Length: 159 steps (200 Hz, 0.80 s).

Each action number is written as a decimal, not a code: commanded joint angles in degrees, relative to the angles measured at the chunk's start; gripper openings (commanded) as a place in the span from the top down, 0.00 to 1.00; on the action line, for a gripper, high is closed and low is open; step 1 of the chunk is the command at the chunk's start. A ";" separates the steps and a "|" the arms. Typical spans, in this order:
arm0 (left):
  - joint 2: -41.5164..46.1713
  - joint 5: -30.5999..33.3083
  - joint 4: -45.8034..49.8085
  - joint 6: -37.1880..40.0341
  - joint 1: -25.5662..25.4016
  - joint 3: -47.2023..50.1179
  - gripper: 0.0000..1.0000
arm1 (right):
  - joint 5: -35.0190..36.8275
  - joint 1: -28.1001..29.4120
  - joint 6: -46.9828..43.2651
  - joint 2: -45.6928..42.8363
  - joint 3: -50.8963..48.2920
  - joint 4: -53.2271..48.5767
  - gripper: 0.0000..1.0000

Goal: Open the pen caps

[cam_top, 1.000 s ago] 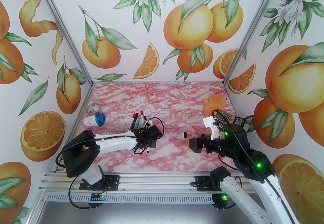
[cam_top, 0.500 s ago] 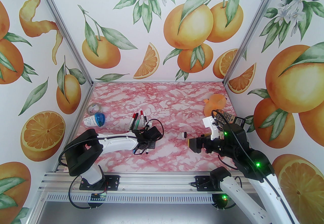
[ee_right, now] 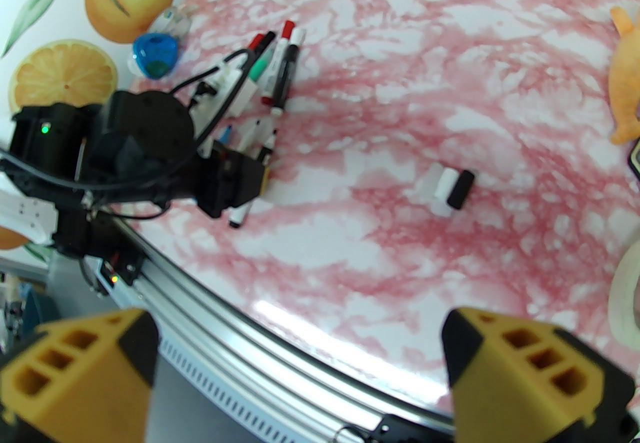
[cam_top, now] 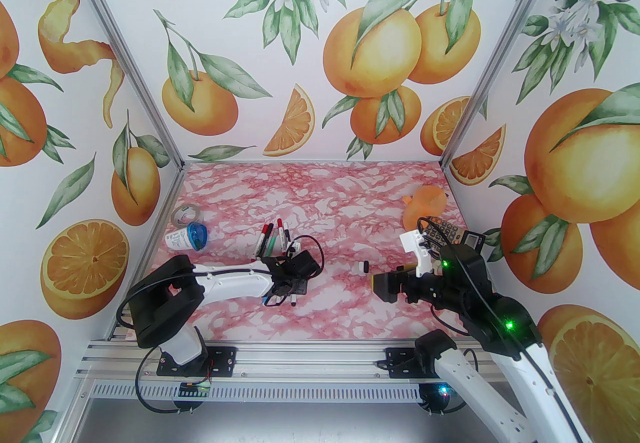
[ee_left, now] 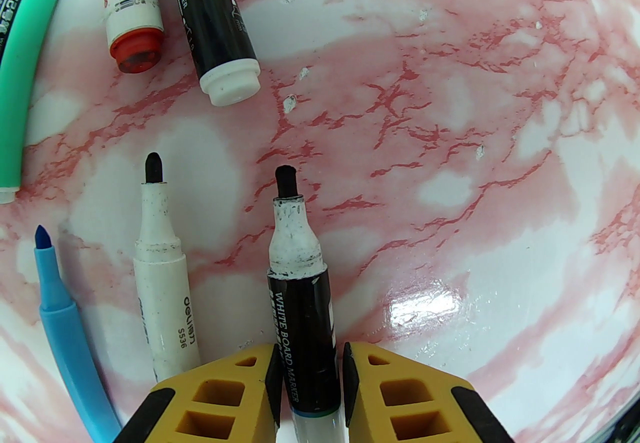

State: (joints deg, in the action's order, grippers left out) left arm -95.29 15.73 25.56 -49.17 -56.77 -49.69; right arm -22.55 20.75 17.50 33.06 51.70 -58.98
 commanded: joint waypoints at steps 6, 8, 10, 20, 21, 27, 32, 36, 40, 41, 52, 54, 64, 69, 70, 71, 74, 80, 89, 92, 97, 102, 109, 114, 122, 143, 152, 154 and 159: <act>1.81 2.68 4.33 1.49 -0.11 -2.79 0.67 | -0.33 0.43 -0.01 0.43 -0.29 0.12 0.00; 2.07 2.83 4.57 1.63 -0.12 -3.02 0.66 | -0.38 0.43 -0.01 0.43 -0.29 0.12 0.00; 2.33 2.89 4.78 1.84 -0.10 -3.17 0.66 | -0.39 0.47 0.04 0.36 -0.29 0.17 0.00; 3.73 3.06 5.44 3.08 -0.09 -4.02 0.63 | -0.33 0.43 -0.01 0.43 -0.29 0.09 0.00; 3.89 3.07 5.54 3.23 -0.09 -4.06 0.63 | -0.32 0.43 -0.01 0.43 -0.29 0.05 0.00; 4.88 3.29 5.97 3.97 -0.11 -4.70 0.62 | -0.40 0.49 -0.05 0.43 -0.29 0.02 0.00; 5.68 3.55 6.55 4.56 -0.12 -5.24 0.62 | -0.39 0.49 -0.04 0.43 -0.29 0.08 0.00; 6.28 3.77 7.00 5.15 0.00 -5.67 0.62 | -0.33 0.51 -0.01 0.43 -0.24 0.11 0.00; 6.81 3.87 7.53 5.72 0.13 -6.22 0.62 | -0.40 0.51 -0.03 0.44 -0.28 0.16 0.00; 6.93 3.91 7.68 5.87 0.20 -6.35 0.62 | -0.40 0.47 -0.02 0.43 -0.29 0.12 0.00; 8.38 3.46 8.52 7.80 1.04 -7.52 0.62 | -0.34 0.52 -0.01 0.43 -0.24 0.04 0.00; 8.78 3.27 8.54 8.24 1.24 -7.70 0.62 | -0.31 0.52 -0.01 0.43 -0.27 0.04 0.00; 10.07 1.85 8.29 10.31 2.47 -8.34 0.62 | -0.30 0.49 -0.01 0.43 -0.20 0.05 0.00; 10.62 0.93 8.32 11.11 3.38 -8.69 0.62 | -0.22 0.52 -0.01 0.44 -0.15 0.04 0.00; 10.72 0.73 8.34 11.33 3.58 -8.77 0.62 | -0.18 0.52 -0.01 0.43 -0.18 0.07 0.00; 10.82 0.55 8.35 11.48 3.81 -8.81 0.62 | -0.15 0.52 -0.01 0.43 -0.19 0.08 0.00; 11.09 -0.04 8.43 12.07 4.39 -8.98 0.62 | -0.10 0.49 -0.01 0.38 -0.14 0.09 0.00; 11.66 -1.28 8.39 13.34 5.62 -9.19 0.62 | -0.01 0.47 0.04 0.34 -0.20 -0.05 0.00; 12.24 -3.26 8.59 15.32 7.76 -9.61 0.63 | 0.17 0.49 0.06 0.25 -0.18 -0.03 0.00; 12.37 -3.66 8.81 15.73 8.55 -9.68 0.63 | 0.26 0.51 0.08 0.25 -0.17 -0.08 0.00; 12.64 -4.32 8.97 16.64 9.86 -9.72 0.64 | 0.38 0.45 0.16 0.17 -0.20 -0.01 0.00; 12.92 -5.16 8.93 17.60 11.22 -9.67 0.64 | 0.52 0.51 0.24 0.10 -0.13 -0.02 0.00; 13.10 -6.96 8.89 18.78 13.44 -9.49 0.64 | 0.74 0.46 0.27 0.08 -0.18 -0.06 0.00; 13.11 -8.26 8.89 19.48 15.00 -9.46 0.64 | 0.95 0.51 0.34 0.03 -0.20 -0.04 0.00; 12.96 -10.02 8.89 20.89 17.70 -9.24 0.65 | 1.03 0.52 0.39 0.00 -0.20 -0.05 0.00; 11.82 -14.39 7.90 25.15 24.13 -8.39 0.66 | 1.20 0.51 0.39 0.01 -0.18 -0.07 0.00; 11.19 -15.09 7.16 26.93 26.34 -7.99 0.66 | 1.28 0.52 0.51 -0.10 -0.15 -0.07 0.00; 11.05 -15.11 6.99 27.28 26.75 -7.91 0.66 | 1.28 0.46 0.51 -0.10 -0.21 -0.04 0.00; 10.59 -15.32 6.57 28.12 27.98 -7.65 0.66 | 1.31 0.48 0.46 -0.11 -0.26 -0.03 0.00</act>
State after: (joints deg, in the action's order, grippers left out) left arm -83.40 5.50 33.01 -28.05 -33.36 -58.24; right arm -22.50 20.97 17.54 33.39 51.66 -58.98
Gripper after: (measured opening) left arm 0.344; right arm 0.997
